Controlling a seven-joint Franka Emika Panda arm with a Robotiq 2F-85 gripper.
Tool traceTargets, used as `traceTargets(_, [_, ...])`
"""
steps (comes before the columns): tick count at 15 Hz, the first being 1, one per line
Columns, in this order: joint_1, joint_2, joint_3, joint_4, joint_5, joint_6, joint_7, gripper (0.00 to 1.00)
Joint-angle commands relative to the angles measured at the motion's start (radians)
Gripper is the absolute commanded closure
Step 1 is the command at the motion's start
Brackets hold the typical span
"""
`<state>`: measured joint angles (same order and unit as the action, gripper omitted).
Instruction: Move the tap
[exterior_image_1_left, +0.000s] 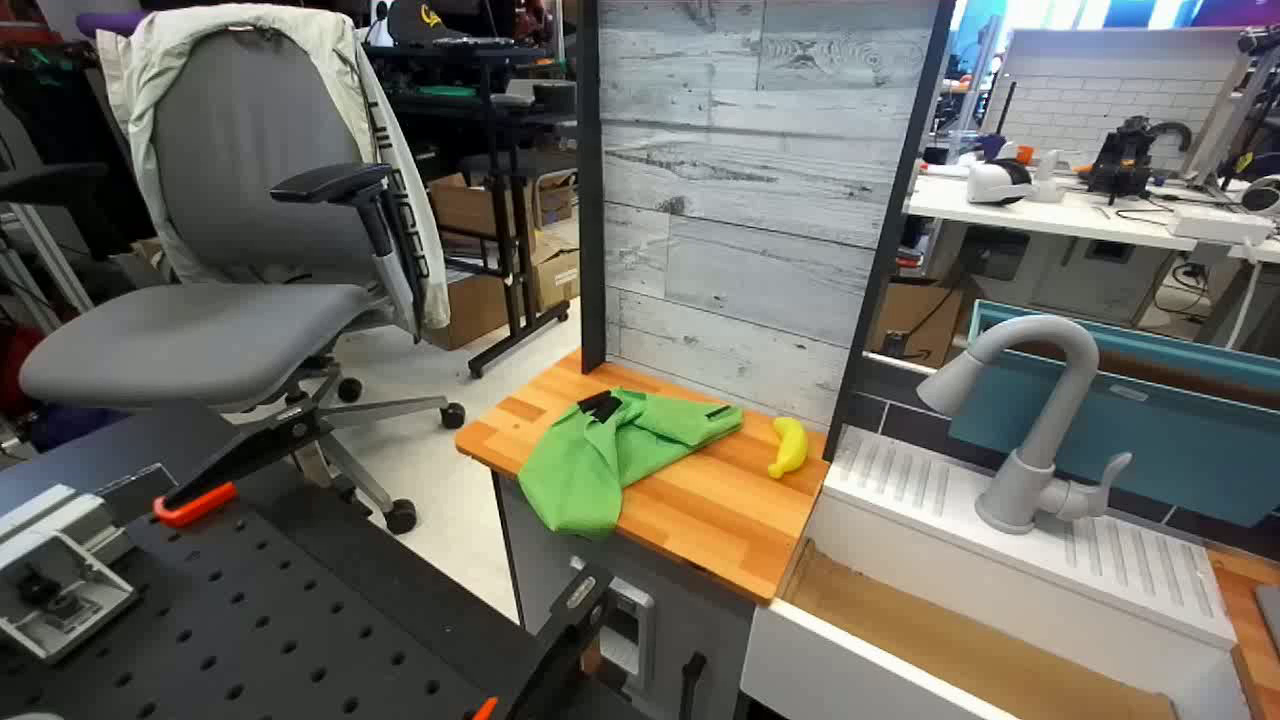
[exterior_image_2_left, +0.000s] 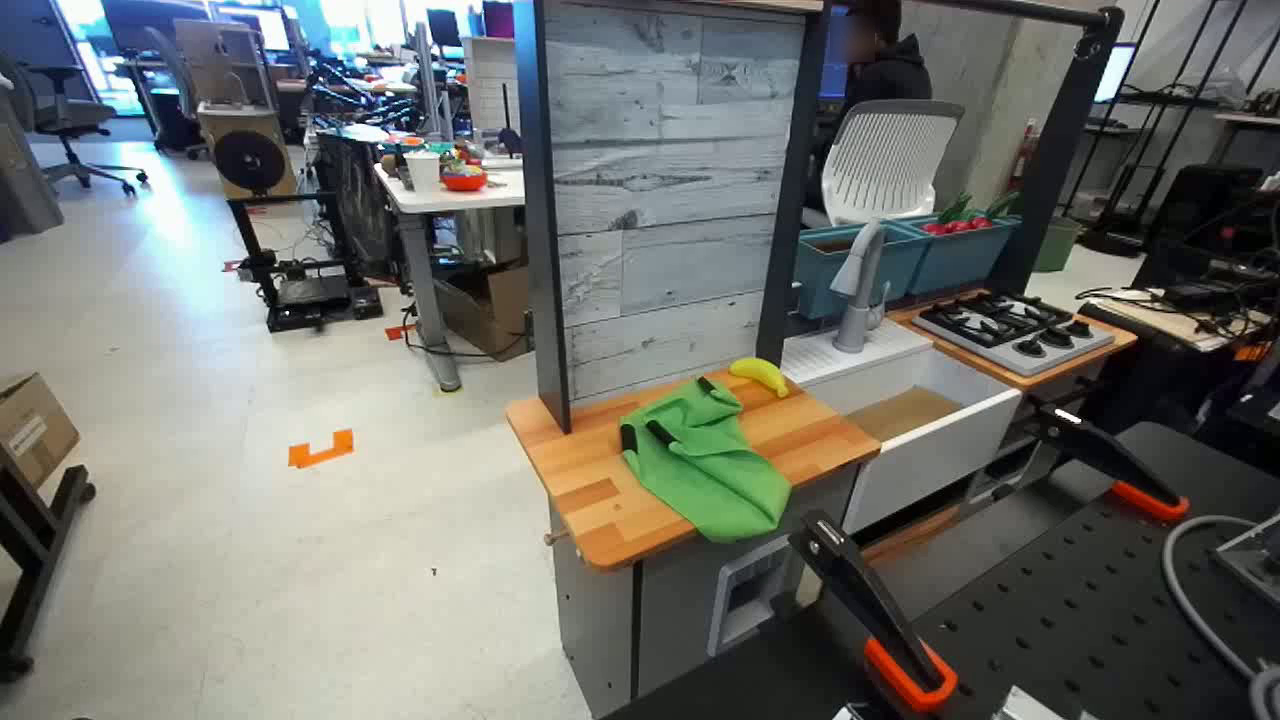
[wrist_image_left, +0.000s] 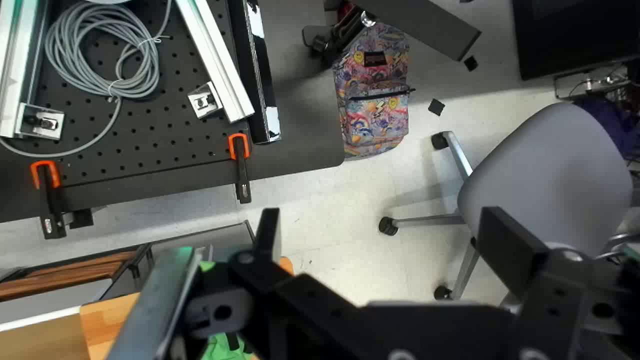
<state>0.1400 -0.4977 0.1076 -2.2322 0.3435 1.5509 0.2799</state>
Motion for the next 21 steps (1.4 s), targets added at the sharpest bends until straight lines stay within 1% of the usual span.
traceTargets(1, [-0.024, 0.0, 0.018, 0.003, 0.007, -0.005, -0.008, 0.0])
traceTargets(6, [-0.024, 0.0, 0.018, 0.003, 0.007, -0.005, -0.008, 0.0])
traceTargets(9, [-0.034, 0.041, 0.019, 0.026, 0.023, 0.032, 0.004, 0.0])
traceTargets(12, [-0.053, 0.068, 0.011, 0.023, 0.016, 0.124, 0.008, 0.0])
traceTargets(15, [-0.077, 0.1, -0.004, 0.024, 0.001, 0.188, 0.002, 0.0])
traceTargets(21, [-0.149, 0.192, -0.046, 0.031, -0.055, 0.331, -0.003, 0.0])
